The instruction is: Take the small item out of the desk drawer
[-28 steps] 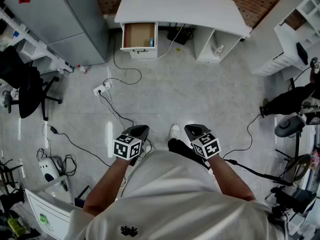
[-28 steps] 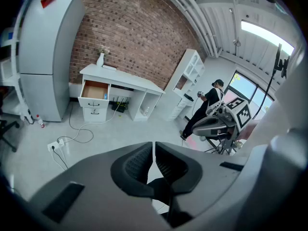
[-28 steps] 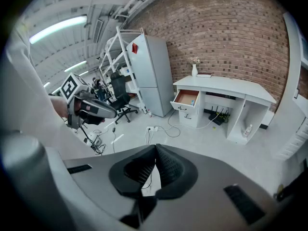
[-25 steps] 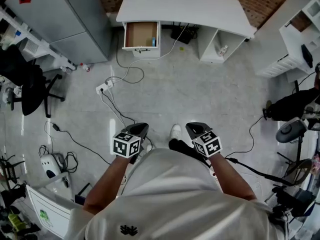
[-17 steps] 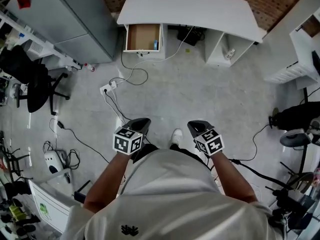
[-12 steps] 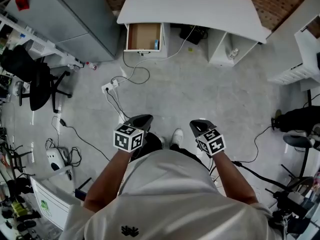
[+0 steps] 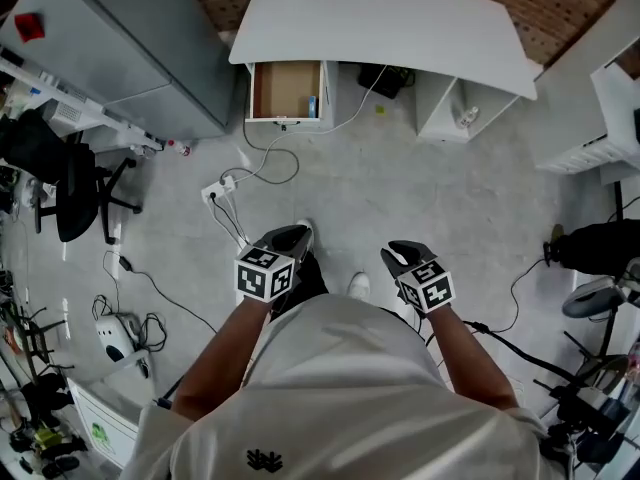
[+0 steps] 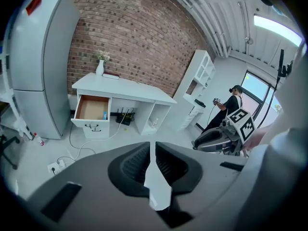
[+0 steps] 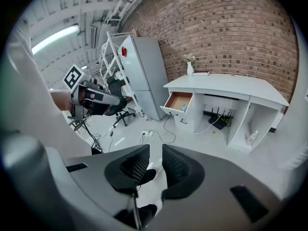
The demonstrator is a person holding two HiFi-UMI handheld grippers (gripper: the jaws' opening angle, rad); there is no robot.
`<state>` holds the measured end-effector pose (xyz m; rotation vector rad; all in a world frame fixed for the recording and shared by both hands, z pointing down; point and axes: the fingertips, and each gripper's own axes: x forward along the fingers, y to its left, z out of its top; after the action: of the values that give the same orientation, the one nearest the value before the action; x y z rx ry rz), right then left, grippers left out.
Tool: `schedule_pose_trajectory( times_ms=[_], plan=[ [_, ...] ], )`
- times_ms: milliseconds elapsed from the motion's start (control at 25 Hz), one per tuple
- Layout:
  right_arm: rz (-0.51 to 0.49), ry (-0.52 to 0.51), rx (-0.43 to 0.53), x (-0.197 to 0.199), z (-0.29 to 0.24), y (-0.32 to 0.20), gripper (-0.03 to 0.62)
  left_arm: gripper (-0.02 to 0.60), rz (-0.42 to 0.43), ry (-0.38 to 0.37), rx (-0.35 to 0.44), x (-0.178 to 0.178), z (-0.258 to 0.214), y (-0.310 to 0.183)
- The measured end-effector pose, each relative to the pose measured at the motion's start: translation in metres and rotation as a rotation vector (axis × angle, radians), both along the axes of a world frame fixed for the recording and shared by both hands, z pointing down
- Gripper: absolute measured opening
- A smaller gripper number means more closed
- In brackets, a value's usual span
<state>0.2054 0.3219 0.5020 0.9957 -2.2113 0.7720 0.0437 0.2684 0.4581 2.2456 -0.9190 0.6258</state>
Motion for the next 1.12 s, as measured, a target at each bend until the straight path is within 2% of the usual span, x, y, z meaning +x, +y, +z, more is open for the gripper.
schedule_pose_trajectory(
  times_ms=[240, 400, 720, 840, 1000, 1120],
  plan=[
    [0.068, 0.037, -0.003, -0.033, -0.009, -0.081, 0.104, 0.037, 0.043, 0.002, 0.013, -0.039, 0.002, -0.101],
    [0.079, 0.061, -0.004, -0.066, -0.008, -0.137, 0.103, 0.037, 0.063, 0.000, 0.015, -0.068, 0.011, -0.167],
    [0.100, 0.086, -0.018, -0.137, -0.009, -0.224, 0.040, 0.037, 0.088, 0.005, -0.030, -0.122, 0.045, -0.261],
    [0.091, 0.091, -0.029, -0.144, -0.010, -0.244, 0.037, 0.037, 0.057, 0.006, -0.046, -0.127, 0.059, -0.293],
    [0.083, 0.077, -0.068, -0.133, -0.002, -0.267, 0.037, 0.039, -0.003, -0.013, -0.057, -0.119, 0.073, -0.331],
    [0.070, 0.061, -0.090, -0.117, 0.007, -0.290, 0.037, 0.108, -0.029, -0.032, -0.069, -0.102, 0.090, -0.358]
  ],
)
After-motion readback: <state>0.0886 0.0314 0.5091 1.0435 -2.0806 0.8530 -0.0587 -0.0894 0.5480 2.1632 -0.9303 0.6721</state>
